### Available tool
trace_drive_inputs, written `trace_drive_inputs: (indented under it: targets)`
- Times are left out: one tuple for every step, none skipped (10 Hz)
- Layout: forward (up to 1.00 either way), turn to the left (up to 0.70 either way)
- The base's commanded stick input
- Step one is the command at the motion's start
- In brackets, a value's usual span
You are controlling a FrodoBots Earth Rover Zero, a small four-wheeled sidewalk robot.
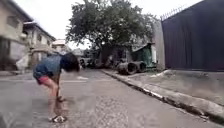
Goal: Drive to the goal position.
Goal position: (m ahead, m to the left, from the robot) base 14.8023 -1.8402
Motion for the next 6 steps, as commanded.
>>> trace_drive_inputs:
  targets:
    - [0.51, 0.0]
    - [-0.47, 0.0]
    - [-1.0, 0.0]
    - [-1.0, 0.0]
    - [-1.0, 0.0]
    - [-1.0, 0.0]
